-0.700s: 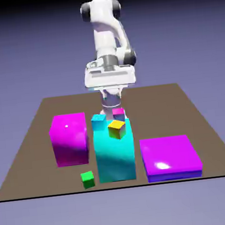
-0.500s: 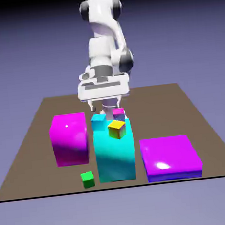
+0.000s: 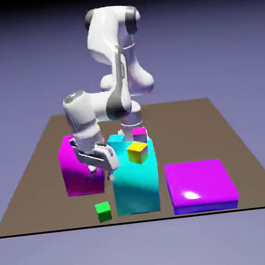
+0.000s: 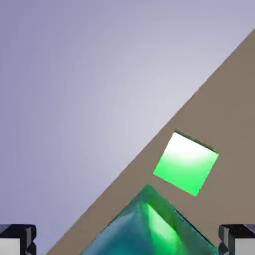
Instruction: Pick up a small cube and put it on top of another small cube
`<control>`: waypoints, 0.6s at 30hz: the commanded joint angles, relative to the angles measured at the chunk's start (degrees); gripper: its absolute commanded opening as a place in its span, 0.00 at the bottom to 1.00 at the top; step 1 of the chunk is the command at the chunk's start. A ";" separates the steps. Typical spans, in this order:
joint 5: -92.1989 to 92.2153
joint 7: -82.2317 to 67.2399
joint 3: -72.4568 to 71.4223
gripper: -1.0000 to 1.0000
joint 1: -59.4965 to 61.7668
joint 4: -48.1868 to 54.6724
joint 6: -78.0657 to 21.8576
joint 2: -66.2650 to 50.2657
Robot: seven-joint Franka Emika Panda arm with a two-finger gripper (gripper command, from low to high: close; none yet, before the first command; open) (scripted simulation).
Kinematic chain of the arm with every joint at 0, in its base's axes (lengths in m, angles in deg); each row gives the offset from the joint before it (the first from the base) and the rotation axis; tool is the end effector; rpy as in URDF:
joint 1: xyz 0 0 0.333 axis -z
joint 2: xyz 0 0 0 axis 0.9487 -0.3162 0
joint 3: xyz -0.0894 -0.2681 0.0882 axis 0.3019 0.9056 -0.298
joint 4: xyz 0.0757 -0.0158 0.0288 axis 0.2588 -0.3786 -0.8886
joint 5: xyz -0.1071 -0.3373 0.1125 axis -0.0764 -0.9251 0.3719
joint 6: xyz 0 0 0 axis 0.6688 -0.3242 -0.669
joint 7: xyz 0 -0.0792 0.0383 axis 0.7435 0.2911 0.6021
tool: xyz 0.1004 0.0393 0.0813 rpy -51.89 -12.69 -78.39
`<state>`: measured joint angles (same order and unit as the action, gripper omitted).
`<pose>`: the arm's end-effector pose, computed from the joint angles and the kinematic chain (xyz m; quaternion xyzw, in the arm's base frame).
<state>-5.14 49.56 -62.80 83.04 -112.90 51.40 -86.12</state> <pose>0.5036 -0.1448 0.2376 -0.6371 0.7610 0.0818 0.0905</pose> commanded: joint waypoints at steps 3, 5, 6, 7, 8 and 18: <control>2.96 3.27 0.78 0.50 1.65 4.65 -5.20 -6.23; 4.94 5.45 1.30 0.50 2.74 7.75 -8.66 -10.38; 5.93 6.54 1.56 0.50 3.29 9.31 -10.40 -12.46; 6.92 7.63 1.82 0.50 3.84 10.86 -12.13 -14.54; 7.80 8.61 2.05 0.50 4.33 12.24 -13.68 -16.39; 7.88 8.55 2.00 0.00 4.32 12.22 -13.51 -16.54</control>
<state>2.91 58.02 -60.81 87.36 -100.68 37.93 -102.66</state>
